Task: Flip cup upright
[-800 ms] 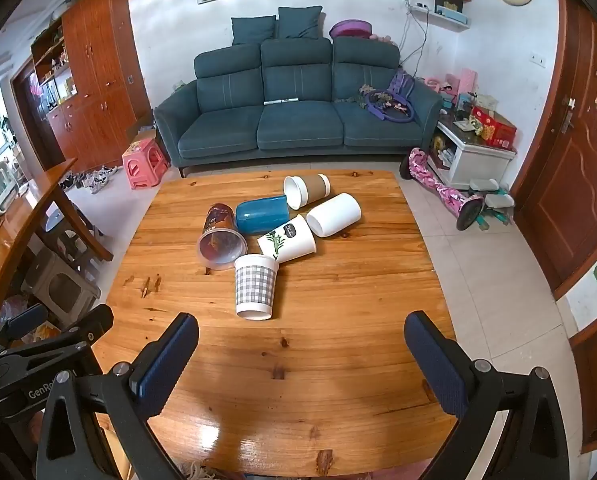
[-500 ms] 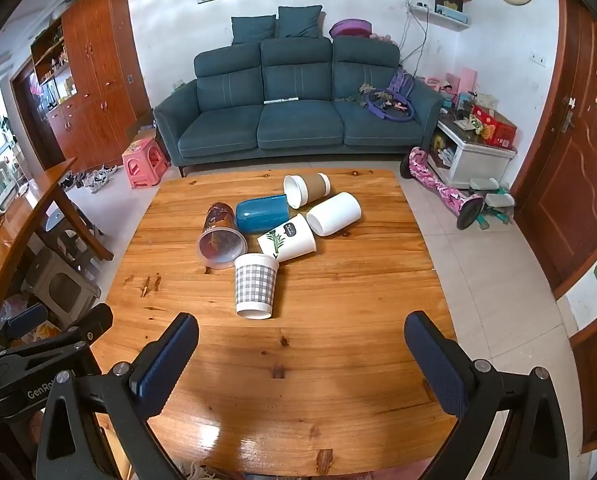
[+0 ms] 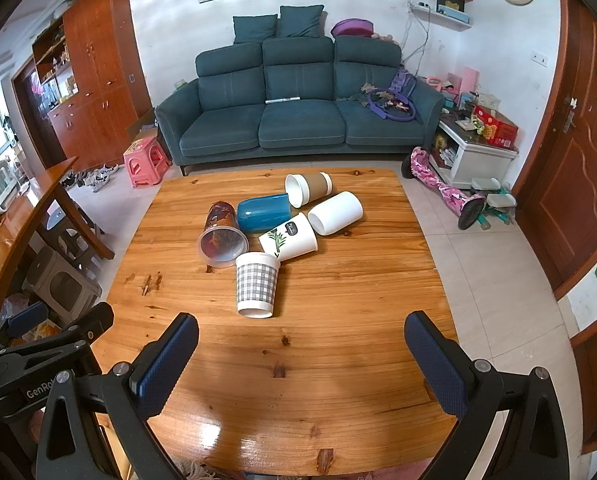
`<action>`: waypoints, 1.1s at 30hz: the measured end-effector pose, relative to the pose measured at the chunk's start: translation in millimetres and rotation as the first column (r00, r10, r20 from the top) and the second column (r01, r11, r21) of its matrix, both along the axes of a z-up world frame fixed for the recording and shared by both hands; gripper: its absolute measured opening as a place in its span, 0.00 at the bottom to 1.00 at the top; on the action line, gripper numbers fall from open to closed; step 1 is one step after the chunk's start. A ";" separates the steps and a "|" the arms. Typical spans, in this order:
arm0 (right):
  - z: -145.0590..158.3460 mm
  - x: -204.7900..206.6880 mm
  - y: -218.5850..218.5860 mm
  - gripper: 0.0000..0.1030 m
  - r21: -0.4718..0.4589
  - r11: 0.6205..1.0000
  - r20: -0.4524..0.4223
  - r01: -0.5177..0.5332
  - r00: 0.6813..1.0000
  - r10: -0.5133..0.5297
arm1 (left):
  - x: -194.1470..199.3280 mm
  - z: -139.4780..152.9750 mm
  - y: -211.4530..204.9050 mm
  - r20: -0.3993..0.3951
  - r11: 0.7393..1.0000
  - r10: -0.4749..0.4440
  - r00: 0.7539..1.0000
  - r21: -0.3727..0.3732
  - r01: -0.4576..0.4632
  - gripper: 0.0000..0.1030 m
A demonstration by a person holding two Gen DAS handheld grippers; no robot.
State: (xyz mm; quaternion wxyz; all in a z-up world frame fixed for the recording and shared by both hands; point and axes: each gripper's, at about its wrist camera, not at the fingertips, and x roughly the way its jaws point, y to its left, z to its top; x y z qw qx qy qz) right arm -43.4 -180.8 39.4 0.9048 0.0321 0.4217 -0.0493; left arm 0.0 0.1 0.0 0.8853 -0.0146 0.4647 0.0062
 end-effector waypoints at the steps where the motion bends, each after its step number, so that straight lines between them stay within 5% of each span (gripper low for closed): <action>1: 0.1 -0.2 0.0 1.00 0.000 1.000 0.001 -0.001 1.000 0.001 | 0.0 0.0 0.0 0.000 1.000 0.000 1.000 0.000 0.000 1.00; 33: -0.4 0.9 1.5 1.00 -0.002 1.000 0.000 -0.002 1.000 0.002 | 0.0 -0.1 0.1 -0.001 1.000 0.000 1.000 -0.001 0.000 1.00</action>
